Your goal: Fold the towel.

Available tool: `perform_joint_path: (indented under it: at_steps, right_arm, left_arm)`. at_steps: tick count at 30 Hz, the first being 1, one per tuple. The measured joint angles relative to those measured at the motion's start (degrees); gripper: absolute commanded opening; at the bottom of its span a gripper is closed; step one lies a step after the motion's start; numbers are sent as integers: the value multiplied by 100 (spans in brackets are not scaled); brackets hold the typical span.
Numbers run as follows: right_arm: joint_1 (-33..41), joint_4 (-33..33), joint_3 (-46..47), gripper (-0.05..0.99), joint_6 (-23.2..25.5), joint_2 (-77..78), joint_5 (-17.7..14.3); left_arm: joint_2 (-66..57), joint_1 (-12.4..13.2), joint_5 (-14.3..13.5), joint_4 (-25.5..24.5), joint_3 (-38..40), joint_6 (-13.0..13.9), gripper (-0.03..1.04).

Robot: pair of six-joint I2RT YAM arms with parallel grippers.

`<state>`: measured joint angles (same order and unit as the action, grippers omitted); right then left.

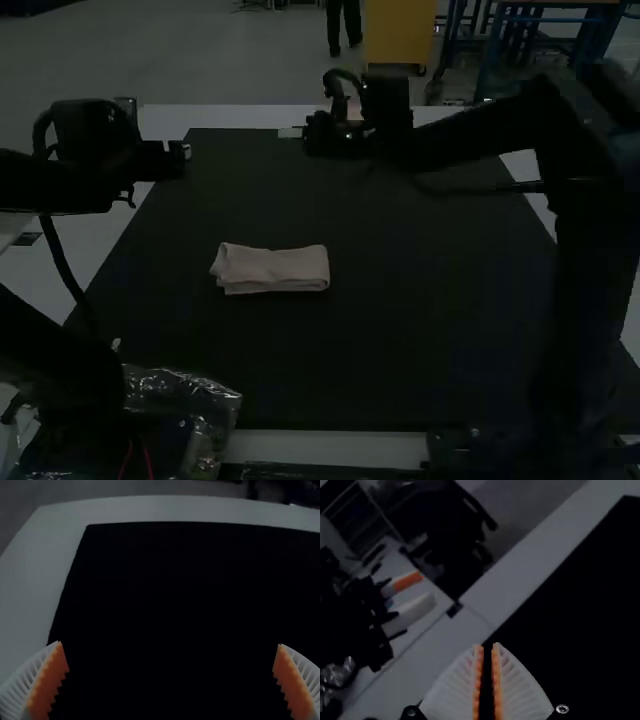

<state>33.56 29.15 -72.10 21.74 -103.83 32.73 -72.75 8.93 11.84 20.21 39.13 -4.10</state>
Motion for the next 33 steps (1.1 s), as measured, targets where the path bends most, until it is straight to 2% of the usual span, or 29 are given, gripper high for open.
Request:
perform_joint_path:
  at_steps: [2, 4, 8, 11, 16, 20, 25, 29, 33]
  right_arm:
    - [-236, -140, 15, 74, 11, 522, -4]
    - [-474, -184, 92, 92, 20, 1095, -20]
    - [-870, -188, 413, 92, 15, 2275, -87]
    - [-1150, -181, 769, 92, 15, 3224, -138]
    - [-2044, -181, 1484, 92, 13, 4951, -341]
    - [-2776, -186, 2061, 92, -24, 6505, -496]
    - [-3517, -538, 2524, 92, -210, 8487, -557]
    - [-3862, -876, 2686, 92, -313, 9779, -623]
    - [-3923, -1375, 2726, 92, -345, 10354, -855]
  left_arm:
    - [160, -162, -2, -125, 223, -61, 97]
    - [348, -330, -2, -203, 396, -129, 97]
    - [734, -656, -4, -437, 625, -205, 97]
    - [1115, -772, -7, -570, 662, -240, 97]
    - [2024, -782, -31, -863, 651, -271, 97]
    - [2994, -782, -35, -852, 476, -319, 97]
    - [4472, -780, -144, -778, 2, -361, 97]
    - [5569, -780, -249, -682, -382, -369, 97]
    - [6559, -782, -424, -807, -748, -326, 97]
